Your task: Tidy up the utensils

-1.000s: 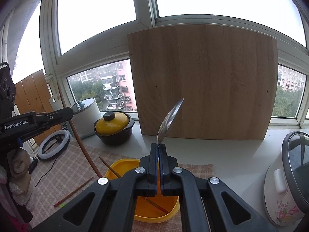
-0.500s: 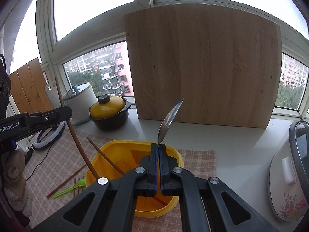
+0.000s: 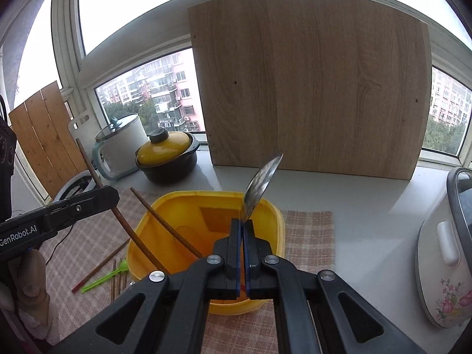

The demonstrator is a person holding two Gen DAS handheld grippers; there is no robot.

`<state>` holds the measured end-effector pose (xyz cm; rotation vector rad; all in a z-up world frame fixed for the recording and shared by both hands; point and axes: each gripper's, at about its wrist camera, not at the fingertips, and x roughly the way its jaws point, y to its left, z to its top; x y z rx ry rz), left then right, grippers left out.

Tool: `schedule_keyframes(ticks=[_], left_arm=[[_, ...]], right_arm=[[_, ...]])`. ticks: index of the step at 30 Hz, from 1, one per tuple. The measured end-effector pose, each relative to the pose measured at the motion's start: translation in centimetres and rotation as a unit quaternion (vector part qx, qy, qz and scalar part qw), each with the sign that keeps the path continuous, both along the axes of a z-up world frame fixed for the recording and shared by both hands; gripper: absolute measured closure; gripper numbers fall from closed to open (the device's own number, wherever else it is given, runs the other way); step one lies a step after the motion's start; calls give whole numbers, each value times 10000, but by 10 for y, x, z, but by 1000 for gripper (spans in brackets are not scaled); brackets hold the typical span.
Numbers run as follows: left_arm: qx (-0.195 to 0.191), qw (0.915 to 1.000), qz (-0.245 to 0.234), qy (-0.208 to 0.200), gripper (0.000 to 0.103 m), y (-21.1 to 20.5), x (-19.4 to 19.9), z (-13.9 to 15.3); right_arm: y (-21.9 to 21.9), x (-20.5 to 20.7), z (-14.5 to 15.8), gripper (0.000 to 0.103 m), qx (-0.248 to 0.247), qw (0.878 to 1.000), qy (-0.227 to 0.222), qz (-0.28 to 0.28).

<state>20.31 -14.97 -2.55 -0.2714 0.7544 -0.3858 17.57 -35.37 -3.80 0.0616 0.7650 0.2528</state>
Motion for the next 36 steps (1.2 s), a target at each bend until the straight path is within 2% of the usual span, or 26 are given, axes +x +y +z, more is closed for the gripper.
schedule_keyframes(ticks=[4, 7, 11, 25, 28, 36], left_arm=[[19, 10000, -71, 49, 100, -1, -3, -2], [71, 9999, -104, 33, 100, -2, -6, -1], [75, 9999, -109, 81, 100, 0, -7, 0], [177, 9997, -154, -67, 98, 8, -26, 9], [186, 9997, -151, -101, 98, 14, -30, 12], [325, 9993, -25, -200, 98, 47, -38, 15]], right_arm=[[0, -1, 0, 103, 21, 10000, 41, 1], [0, -3, 0, 99, 5, 10000, 50, -28], [-3, -8, 2, 80, 26, 10000, 3, -86], [-2, -25, 12, 75, 82, 9996, -121, -242], [2, -30, 15, 66, 96, 9994, -174, -273], [17, -45, 25, 27, 152, 9991, -370, -153]])
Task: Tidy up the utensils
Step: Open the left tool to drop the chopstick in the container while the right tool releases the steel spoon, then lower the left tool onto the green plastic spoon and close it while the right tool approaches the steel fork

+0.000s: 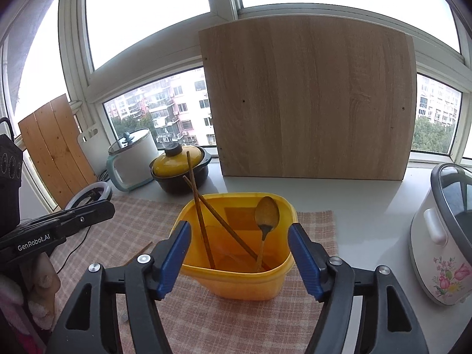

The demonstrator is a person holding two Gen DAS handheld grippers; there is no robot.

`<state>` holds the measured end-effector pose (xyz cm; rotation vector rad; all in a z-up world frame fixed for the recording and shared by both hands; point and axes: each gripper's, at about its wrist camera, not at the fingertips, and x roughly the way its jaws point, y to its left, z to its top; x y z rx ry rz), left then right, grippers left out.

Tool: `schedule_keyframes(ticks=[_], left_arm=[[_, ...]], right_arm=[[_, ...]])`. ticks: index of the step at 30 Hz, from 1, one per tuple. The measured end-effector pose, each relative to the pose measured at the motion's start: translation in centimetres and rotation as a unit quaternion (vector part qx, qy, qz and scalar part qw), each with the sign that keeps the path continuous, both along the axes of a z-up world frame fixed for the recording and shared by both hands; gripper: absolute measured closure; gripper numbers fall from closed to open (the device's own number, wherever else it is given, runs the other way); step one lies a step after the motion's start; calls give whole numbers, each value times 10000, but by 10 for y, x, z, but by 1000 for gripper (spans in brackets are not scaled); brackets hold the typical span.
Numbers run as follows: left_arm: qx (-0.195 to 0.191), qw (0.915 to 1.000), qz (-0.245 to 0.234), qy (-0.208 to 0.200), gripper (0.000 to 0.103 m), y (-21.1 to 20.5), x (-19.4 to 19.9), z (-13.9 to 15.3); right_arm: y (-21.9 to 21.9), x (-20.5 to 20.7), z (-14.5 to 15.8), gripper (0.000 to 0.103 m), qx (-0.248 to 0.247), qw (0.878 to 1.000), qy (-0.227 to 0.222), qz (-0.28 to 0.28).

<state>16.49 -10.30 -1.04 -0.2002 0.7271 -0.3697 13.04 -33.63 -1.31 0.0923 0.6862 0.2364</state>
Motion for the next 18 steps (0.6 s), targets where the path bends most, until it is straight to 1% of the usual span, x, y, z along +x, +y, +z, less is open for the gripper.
schedule_keyframes(ticks=[2, 3, 4, 5, 6, 9, 12, 18], left_arm=[[51, 10000, 34, 30, 95, 14, -1, -2], [86, 9999, 58, 48, 84, 22, -2, -4], [123, 9999, 93, 54, 70, 29, -3, -6], [175, 9997, 137, 55, 64, 37, -4, -7], [234, 9996, 177, 60, 60, 45, -5, -10], [470, 9983, 274, 214, 60, 67, -6, -22], [565, 9965, 409, 457, 60, 92, -7, -38], [518, 9935, 385, 935, 60, 123, -11, -73]], right_arm=[[7, -5, 1, 25, -6, 10000, -39, 81], [10, -7, 1, 22, -14, 9999, -29, 136], [14, -9, 1, 19, -18, 9998, -16, 194], [18, -11, 0, 16, -15, 9997, -15, 260], [22, -13, -1, 16, -21, 9995, -23, 312], [36, -20, -5, 15, -95, 9988, 20, 477], [50, -22, -13, 15, -98, 9977, 186, 638], [73, -24, -37, 15, 1, 9951, 617, 767]])
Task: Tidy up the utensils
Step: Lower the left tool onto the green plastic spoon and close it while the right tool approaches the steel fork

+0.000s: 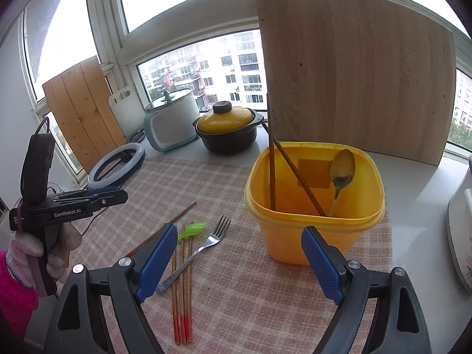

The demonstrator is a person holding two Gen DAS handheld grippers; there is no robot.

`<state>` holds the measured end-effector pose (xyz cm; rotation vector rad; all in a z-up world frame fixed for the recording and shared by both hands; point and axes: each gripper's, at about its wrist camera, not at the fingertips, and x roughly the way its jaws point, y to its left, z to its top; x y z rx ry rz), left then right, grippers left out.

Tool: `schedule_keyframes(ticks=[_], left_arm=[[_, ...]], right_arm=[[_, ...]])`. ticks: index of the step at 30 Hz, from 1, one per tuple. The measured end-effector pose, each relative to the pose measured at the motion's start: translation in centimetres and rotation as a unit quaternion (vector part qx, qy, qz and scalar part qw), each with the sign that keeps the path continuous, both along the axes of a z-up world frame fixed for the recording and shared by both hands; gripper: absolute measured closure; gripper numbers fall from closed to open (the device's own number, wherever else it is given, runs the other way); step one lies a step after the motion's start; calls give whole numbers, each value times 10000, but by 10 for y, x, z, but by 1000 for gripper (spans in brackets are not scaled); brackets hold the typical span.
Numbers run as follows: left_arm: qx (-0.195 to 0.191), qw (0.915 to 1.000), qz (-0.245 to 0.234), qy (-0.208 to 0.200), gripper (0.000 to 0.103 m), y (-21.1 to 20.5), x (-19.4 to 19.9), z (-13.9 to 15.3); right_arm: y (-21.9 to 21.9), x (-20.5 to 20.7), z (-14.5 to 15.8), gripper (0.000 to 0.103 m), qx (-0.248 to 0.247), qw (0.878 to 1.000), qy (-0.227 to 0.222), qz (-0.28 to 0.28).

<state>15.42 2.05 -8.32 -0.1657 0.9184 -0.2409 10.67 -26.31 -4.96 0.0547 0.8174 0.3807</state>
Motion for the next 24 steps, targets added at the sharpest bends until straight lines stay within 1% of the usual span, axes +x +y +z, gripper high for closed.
schedule_keyframes(ticks=[2, 5, 9, 10, 12, 14, 15, 16, 18, 20, 21, 22, 24], left_arm=[[58, 9999, -87, 82, 60, 2, -2, -10], [92, 9993, -315, 203, 60, -1, -6, -22], [163, 9971, -669, 310, 61, -7, -6, -36], [156, 9965, -747, 355, 63, -8, -4, -40], [146, 9949, -885, 468, 70, -10, -1, -48], [96, 9933, -1000, 567, 71, -11, 3, -54], [81, 9925, -1055, 615, 71, -12, 5, -57], [87, 9916, -1112, 649, 71, -14, 7, -60], [178, 9896, -1243, 700, 71, -17, 11, -66], [232, 9876, -1352, 764, 71, -20, 13, -71], [273, 9865, -1409, 791, 72, -22, 13, -74], [334, 9856, -1446, 805, 76, -23, 14, -77], [417, 9841, -1513, 837, 77, -25, 15, -82]], right_arm=[[6, 0, -11, 17, 54, 9997, 240, -15], [14, 5, -29, 29, 258, 9972, 696, -61], [23, 10, -50, 38, 552, 9918, 1134, -211], [27, 10, -55, 39, 599, 9903, 1232, -221], [34, 12, -64, 43, 686, 9874, 1404, -232], [39, 14, -73, 45, 776, 9841, 1566, -312], [41, 15, -78, 50, 814, 9823, 1649, -365], [43, 16, -81, 52, 868, 9803, 1727, -406], [47, 17, -89, 57, 1008, 9761, 1862, -482], [49, 20, -96, 60, 1142, 9715, 1993, -588], [50, 22, -101, 62, 1214, 9687, 2066, -653], [51, 24, -104, 63, 1279, 9659, 2131, -723], [52, 28, -111, 66, 1378, 9613, 2233, -840]])
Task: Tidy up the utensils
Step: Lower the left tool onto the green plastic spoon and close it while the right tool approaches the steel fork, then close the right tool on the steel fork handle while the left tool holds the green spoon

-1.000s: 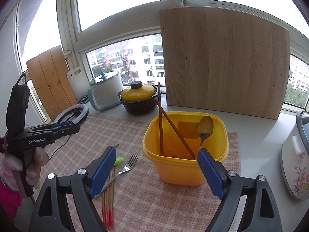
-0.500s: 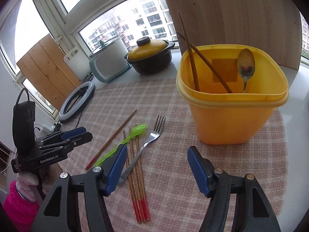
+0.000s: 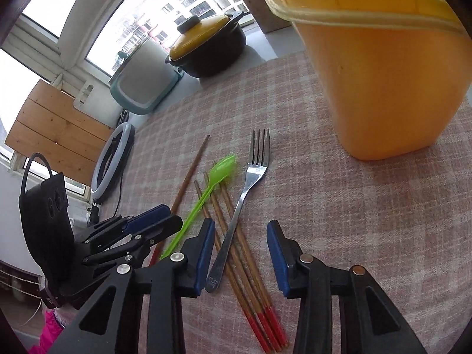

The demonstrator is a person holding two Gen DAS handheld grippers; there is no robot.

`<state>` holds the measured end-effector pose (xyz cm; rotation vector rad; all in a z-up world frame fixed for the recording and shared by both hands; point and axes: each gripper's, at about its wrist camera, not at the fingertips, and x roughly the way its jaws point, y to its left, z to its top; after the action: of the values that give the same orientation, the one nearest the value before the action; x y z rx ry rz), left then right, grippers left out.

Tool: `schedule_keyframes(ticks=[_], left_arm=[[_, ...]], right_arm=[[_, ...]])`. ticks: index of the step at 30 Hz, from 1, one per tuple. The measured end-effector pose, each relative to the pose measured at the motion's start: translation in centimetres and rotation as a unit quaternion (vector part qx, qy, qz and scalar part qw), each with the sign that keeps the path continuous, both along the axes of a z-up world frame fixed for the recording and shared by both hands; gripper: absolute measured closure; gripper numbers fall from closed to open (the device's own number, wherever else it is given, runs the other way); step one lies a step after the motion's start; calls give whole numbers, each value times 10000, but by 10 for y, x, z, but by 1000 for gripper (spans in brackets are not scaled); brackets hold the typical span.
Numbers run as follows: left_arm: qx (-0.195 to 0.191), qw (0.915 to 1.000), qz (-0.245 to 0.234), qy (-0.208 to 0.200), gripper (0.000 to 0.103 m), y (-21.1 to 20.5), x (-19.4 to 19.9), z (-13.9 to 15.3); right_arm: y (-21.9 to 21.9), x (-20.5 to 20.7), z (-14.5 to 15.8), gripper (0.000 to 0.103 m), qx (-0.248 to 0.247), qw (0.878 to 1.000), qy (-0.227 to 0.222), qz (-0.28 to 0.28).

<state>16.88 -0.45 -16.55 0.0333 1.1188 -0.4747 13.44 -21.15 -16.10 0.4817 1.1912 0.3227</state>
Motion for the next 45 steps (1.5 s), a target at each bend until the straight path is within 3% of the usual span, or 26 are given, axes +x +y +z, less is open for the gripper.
schedule_keyframes(ticks=[6, 9, 23, 28, 31, 39, 45], left_arm=[[102, 9999, -98, 55, 77, 1, 4, -12], [116, 9997, -170, 110, 84, 1, 7, -16], [230, 9988, -387, 209, 84, -2, 13, -31], [257, 9986, -432, 179, 84, -3, 15, -32], [281, 9987, -398, 149, 91, -3, 17, -33], [162, 9991, -339, 186, 98, 3, 18, -33], [43, 9994, -269, 213, 98, 6, 17, -33]], right_arm=[[5, 9, -14, 70, 155, 9991, 199, -336], [8, 13, -19, 72, 205, 9985, 232, -460], [16, 32, -35, 77, 122, 9962, 405, -758], [21, 34, -34, 78, -24, 9964, 370, -757], [25, 37, -34, 79, -107, 9965, 371, -736], [33, 41, -32, 80, -344, 9966, 343, -672], [35, 43, -32, 92, -531, 9956, 382, -665]])
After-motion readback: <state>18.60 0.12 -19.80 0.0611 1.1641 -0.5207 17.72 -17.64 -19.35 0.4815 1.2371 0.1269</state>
